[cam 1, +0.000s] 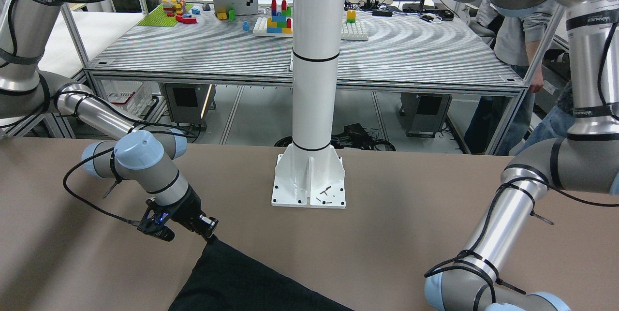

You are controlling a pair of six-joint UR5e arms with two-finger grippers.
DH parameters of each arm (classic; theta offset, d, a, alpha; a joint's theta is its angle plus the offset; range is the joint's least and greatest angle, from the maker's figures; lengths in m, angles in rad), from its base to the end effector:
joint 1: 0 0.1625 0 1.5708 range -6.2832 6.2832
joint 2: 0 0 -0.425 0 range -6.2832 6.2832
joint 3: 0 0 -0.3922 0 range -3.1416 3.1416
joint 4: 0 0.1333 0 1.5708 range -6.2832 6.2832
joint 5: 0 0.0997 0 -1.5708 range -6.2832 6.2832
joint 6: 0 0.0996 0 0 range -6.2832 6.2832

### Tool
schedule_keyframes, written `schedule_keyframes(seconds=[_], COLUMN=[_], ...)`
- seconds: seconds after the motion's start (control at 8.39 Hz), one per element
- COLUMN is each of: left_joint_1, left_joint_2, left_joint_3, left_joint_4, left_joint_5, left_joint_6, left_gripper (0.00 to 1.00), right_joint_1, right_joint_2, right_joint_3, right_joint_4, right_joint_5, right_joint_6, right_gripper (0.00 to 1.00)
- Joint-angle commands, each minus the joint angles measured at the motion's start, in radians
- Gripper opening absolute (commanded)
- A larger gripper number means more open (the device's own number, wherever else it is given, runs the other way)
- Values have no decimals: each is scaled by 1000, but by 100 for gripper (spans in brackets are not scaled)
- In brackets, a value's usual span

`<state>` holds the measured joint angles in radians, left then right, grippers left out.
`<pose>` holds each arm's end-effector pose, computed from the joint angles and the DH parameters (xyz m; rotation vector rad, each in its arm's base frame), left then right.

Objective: Fold clothes

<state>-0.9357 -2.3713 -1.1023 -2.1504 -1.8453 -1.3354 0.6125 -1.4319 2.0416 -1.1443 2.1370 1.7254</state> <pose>0.3965 -0.7173 0.3105 0.2913 0.9065 -0.5224 -0.3661 -0.3548 0.3159 -0.2729 -1.1013 0.3908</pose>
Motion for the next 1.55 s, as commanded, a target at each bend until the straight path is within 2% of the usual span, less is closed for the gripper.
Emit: schedule_keyframes(seconds=[0.0, 0.12, 0.24, 0.36, 0.48, 0.72, 0.95, 1.19, 1.31, 1.43], left_joint_1=[6, 8, 8, 8, 8, 23, 95, 185, 263, 329], left_joint_2=[0, 0, -3, -3, -5, 36, 169, 352, 430, 473], left_joint_3=[-24, -27, -27, -27, -30, -126, -395, -622, -701, -702], left_joint_4=[4, 4, 6, 6, 7, 30, 134, 155, 153, 146], left_joint_5=[1, 1, 1, 1, 0, -2, 0, 39, 102, 153], left_joint_6=[-25, -30, -30, -30, -33, -76, -141, -221, -250, -275], left_gripper=[78, 78, 78, 78, 78, 78, 78, 78, 79, 79], right_joint_1=[-156, -204, -239, -264, -270, -266, -222, -162, -158, -157], right_joint_2=[-106, -128, -136, -134, -136, -124, -105, -79, -67, -55], right_joint_3=[2, 5, 2, -1, 0, 0, -21, -84, -90, -90], right_joint_4=[409, 469, 477, 477, 477, 477, 468, 459, 430, 384], right_joint_5=[93, 101, 109, 109, 109, 107, 69, -15, -76, -125], right_joint_6=[340, 391, 391, 391, 391, 390, 379, 254, 156, 125], right_gripper=[0, 0, 72, 95, 95, 95, 95, 95, 95, 95])
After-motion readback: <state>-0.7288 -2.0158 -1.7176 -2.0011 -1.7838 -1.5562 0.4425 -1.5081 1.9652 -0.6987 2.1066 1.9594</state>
